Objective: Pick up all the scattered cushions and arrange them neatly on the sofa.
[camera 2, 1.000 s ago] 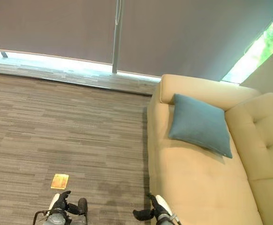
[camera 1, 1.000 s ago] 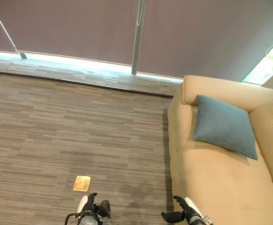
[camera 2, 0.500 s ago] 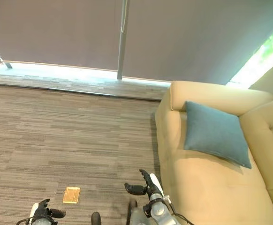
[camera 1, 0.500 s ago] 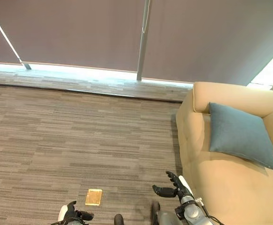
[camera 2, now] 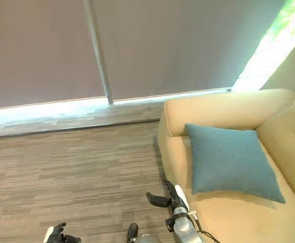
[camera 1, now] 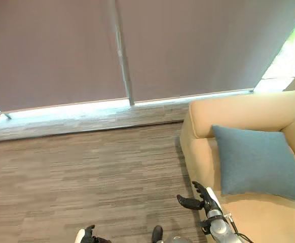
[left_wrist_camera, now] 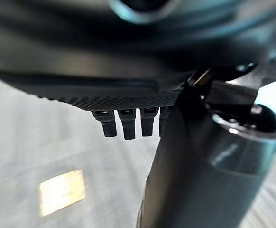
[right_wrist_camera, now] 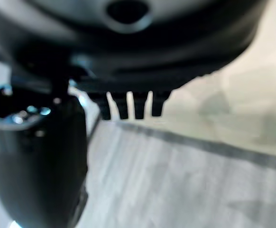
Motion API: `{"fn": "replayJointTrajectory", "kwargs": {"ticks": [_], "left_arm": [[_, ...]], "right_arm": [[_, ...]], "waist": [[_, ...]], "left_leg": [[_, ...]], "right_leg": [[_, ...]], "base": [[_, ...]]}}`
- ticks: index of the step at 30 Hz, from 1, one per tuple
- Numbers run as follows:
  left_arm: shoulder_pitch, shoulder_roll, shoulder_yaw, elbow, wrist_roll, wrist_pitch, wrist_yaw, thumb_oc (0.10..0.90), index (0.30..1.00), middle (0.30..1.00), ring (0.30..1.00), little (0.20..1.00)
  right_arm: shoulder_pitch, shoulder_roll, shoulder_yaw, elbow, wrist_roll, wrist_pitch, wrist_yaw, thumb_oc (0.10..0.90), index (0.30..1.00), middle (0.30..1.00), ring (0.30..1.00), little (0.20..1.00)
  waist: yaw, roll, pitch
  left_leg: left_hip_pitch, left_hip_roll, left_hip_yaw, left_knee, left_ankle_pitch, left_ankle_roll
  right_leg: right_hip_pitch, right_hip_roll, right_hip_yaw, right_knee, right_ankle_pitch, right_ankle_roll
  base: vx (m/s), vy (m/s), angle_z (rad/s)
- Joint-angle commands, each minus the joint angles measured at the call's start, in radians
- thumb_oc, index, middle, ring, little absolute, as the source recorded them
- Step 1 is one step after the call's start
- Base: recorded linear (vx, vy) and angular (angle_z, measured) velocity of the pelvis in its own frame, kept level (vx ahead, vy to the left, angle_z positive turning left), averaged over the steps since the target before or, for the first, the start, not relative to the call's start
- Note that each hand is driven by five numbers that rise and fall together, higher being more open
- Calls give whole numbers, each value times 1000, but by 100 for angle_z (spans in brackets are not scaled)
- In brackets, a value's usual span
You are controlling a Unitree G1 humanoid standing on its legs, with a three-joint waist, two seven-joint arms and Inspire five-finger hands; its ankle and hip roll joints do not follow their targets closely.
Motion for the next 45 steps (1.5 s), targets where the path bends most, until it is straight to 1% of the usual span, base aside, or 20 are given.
{"fn": "replayJointTrajectory", "kwargs": {"ticks": [1,2,4,6,9,14,16,17,19,20,21,23,26,31,34,35,36,37,41,45], "left_arm": [[-9,24,-42,23,42,-8,28,800,900,900,900,900],[9,18,-46,29,42,-10,22,800,900,900,900,900],[15,9,-47,26,19,-18,24,800,900,900,900,900],[14,4,-68,17,3,-28,30,800,900,900,900,900],[15,-10,-90,6,21,-16,31,800,900,900,900,900],[-4,-17,-120,-39,41,-12,36,800,900,900,900,900],[-14,-7,-120,-53,42,-12,38,800,900,900,900,900],[-26,8,-103,-61,29,-18,45,800,900,900,900,900],[-30,14,-95,-67,26,-20,46,800,900,900,900,900],[-33,22,-76,-75,21,-25,48,800,900,900,900,900],[-33,22,-76,-75,21,-25,48,800,900,900,900,900],[-31,34,-29,-110,-7,-40,45,800,900,900,900,900],[-32,51,4,-124,-27,-54,38,800,900,900,900,900],[-49,98,62,-269,-69,-85,82,800,900,900,900,900],[-55,121,78,-347,-98,-97,93,800,900,900,900,900],[-62,136,84,-392,-115,-100,97,800,900,900,900,900],[-74,151,88,-425,-127,-107,106,800,900,900,900,900],[-88,179,96,-490,-143,-112,119,800,900,900,900,900],[-92,198,123,-535,-158,-113,137,800,900,900,900,900],[-116,219,105,-554,-140,-105,132,800,900,900,900,900]], "right_arm": [[14,-37,10,-107,-15,-43,-12,800,900,900,900,900],[18,-43,2,-117,-15,-41,-11,800,900,900,900,900],[15,-49,-1,-105,-20,-40,-13,800,900,900,900,900],[0,-59,-4,-67,-25,-37,-27,800,900,900,900,900],[20,-37,-22,-48,-21,-32,-23,800,900,900,900,900],[17,-29,-49,-29,-19,-10,-41,800,900,900,900,900],[12,-21,-53,-31,-17,-7,-46,800,900,900,900,900],[-4,-14,-51,-44,-20,-10,-51,800,900,900,900,900],[-8,-14,-59,-69,-26,-16,-57,800,900,900,900,900],[-13,-10,-73,-101,-31,-27,-68,800,900,900,900,900],[-12,-11,-73,-102,-31,-27,-68,800,900,900,900,900],[-24,-8,-98,-137,-28,-44,-82,800,900,900,900,900],[-18,-18,-109,-162,-29,-50,-87,800,900,900,900,900],[62,-19,-213,-223,53,-73,-136,800,900,900,900,900],[68,-17,-251,-216,94,-73,-143,800,900,900,900,900],[62,-24,-259,-216,101,-74,-150,800,900,900,900,900],[55,-34,-265,-217,112,-78,-160,800,900,900,900,900],[40,-50,-274,-211,137,-70,-168,800,900,900,900,900],[32,-63,-284,-195,154,-59,-171,800,900,900,900,900],[-21,-87,-314,-106,185,-40,-179,800,900,900,900,900]], "waist": [[17,-63,36],[31,-79,33],[57,-69,34],[84,-60,43],[63,-42,29],[46,-26,-1],[45,-7,-1],[53,13,9],[58,29,10],[62,53,9],[61,53,11],[77,74,10],[77,79,8],[38,65,-23],[32,55,-10],[38,42,8],[50,22,29],[78,3,50],[101,0,49],[103,52,17]], "left_leg": [[44,-51,77,-242,-46,144],[15,-50,45,-419,-68,166],[2,-61,-92,-682,6,148],[-43,-110,-298,-749,41,138],[47,-104,-295,-811,46,119],[109,-153,-238,-836,6,174],[142,-156,-189,-860,-10,203],[175,-149,-132,-883,-22,223],[191,-141,-100,-893,-28,230],[229,-135,-39,-912,-44,233],[231,-135,-40,-913,-44,233],[292,-127,68,-922,-84,220],[314,-126,116,-914,-101,211],[326,-117,155,-841,-125,183],[266,-65,154,-630,-73,139],[186,-28,137,-466,-28,111],[97,-10,111,-332,49,107],[26,-17,50,-254,33,130],[20,8,-16,-434,-22,149],[129,-14,-148,-806,26,120]], "right_leg": [[61,-69,159,-14,-43,118],[91,-79,208,-21,-53,137],[120,-63,274,-12,-69,149],[147,-46,362,5,-89,154],[133,-42,403,33,-91,161],[102,-85,468,101,-58,211],[47,-103,465,222,-33,232],[-20,-155,371,331,5,253],[-45,-190,288,374,4,245],[-58,-247,123,382,-24,226],[-55,-247,122,381,-25,226],[-53,-305,-133,317,-75,217],[-39,-284,-214,244,-76,225],[28,-204,-72,93,-71,216],[64,-166,-38,53,-78,188],[75,-156,-28,41,-81,170],[73,-158,-24,33,-65,144],[86,-144,11,26,-80,128],[110,-150,70,30,-96,159],[135,-154,148,38,-102,196]], "base": [[573,190,-160],[490,222,-170],[449,233,-112],[369,222,-129],[225,211,-170],[220,276,-43],[188,278,-41],[106,221,-70],[120,204,-103],[151,200,-95],[166,177,-75],[216,96,-104],[134,-2,-117],[173,-123,-13],[109,-178,-32],[-84,-156,-37],[-75,-212,-57],[-77,-126,-58],[148,94,-78],[285,234,-65]]}}
